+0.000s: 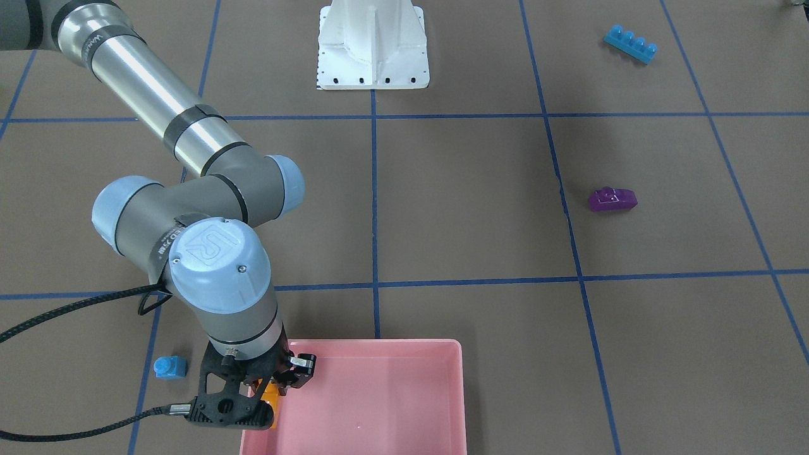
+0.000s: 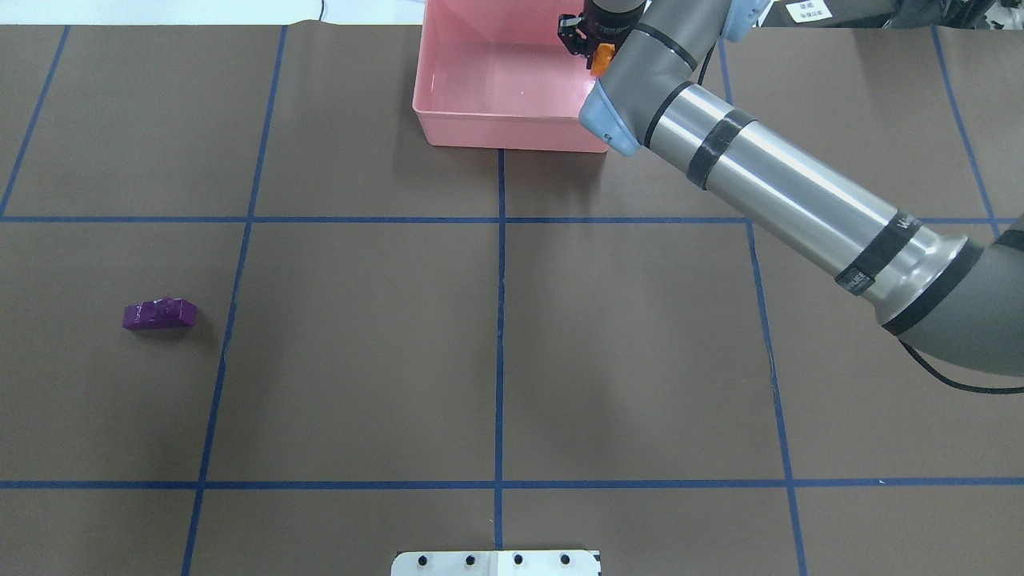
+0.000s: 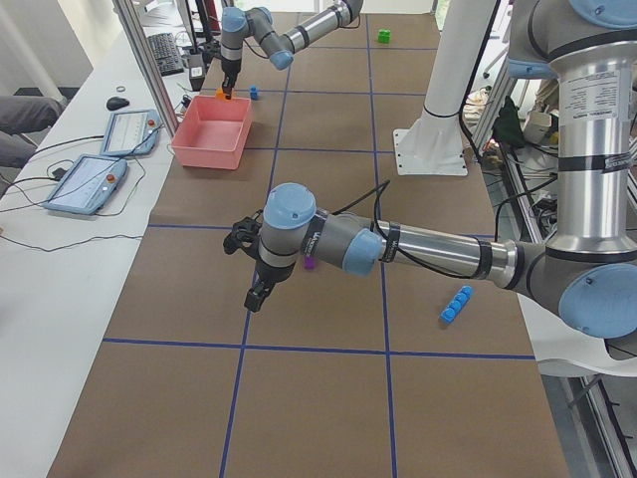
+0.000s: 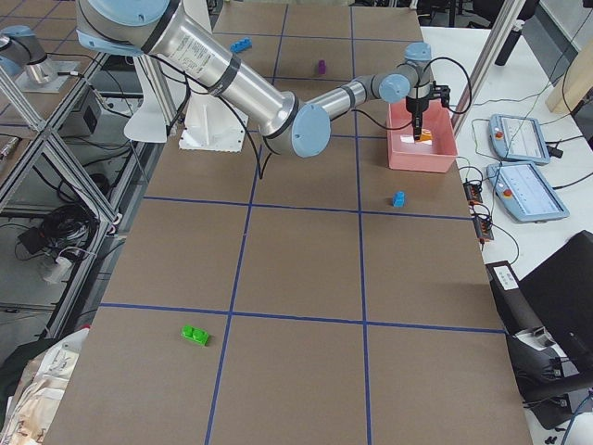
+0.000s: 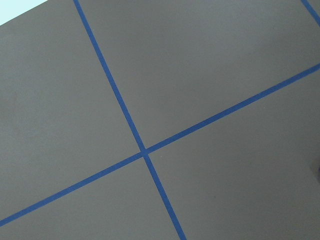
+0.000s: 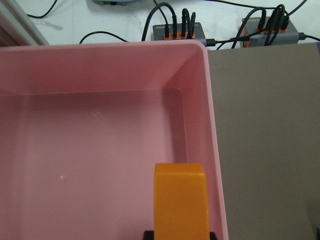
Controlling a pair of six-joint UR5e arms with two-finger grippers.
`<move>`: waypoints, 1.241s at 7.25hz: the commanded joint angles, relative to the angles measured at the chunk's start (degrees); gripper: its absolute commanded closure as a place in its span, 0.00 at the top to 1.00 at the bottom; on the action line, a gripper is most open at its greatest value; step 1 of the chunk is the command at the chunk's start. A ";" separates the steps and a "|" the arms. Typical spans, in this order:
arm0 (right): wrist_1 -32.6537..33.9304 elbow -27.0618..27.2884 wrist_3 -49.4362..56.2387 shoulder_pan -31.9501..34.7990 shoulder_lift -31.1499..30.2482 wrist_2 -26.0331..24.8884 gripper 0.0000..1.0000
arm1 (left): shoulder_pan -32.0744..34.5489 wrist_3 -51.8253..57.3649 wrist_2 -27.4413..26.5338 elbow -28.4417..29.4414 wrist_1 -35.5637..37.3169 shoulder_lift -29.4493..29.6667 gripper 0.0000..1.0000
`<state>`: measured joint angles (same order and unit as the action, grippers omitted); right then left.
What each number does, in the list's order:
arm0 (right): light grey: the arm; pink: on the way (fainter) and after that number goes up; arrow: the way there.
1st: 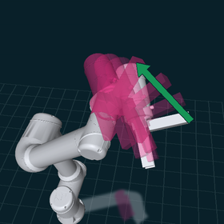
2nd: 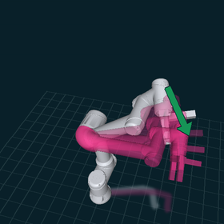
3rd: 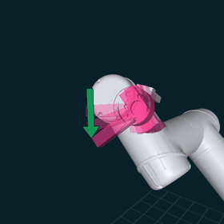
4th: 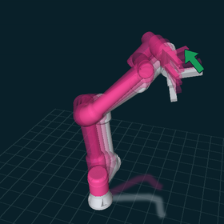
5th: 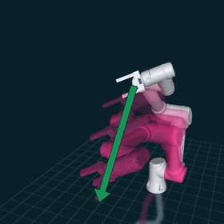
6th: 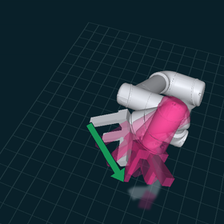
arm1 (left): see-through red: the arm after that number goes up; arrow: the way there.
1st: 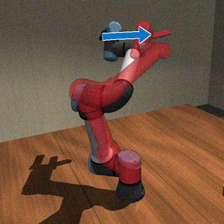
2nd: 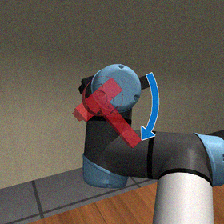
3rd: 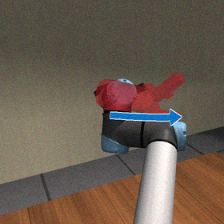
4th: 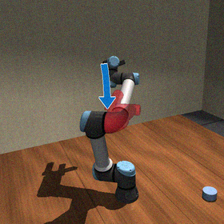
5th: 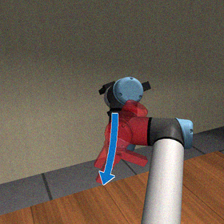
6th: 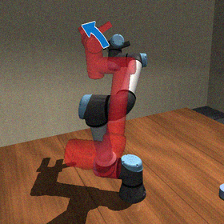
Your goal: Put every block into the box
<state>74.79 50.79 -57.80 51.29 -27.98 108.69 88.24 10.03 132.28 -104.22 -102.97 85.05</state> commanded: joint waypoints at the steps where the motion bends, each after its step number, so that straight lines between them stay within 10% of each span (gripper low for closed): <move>1: 0.01 -0.43 1.45 -1.28 -0.41 -1.20 0.99 | -0.09 -0.01 0.00 1.82 -0.04 1.95 1.00; 4: 0.71 2.28 5.41 3.43 -0.76 10.14 0.99 | 0.00 0.08 0.09 2.80 -2.56 2.32 1.00; 9: 21.97 43.37 26.47 11.19 -26.89 15.32 0.99 | -15.43 -7.64 4.92 4.64 -21.47 1.52 1.00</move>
<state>93.70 84.46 -36.61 60.95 -46.76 123.83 78.35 4.65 137.01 -99.61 -122.19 86.52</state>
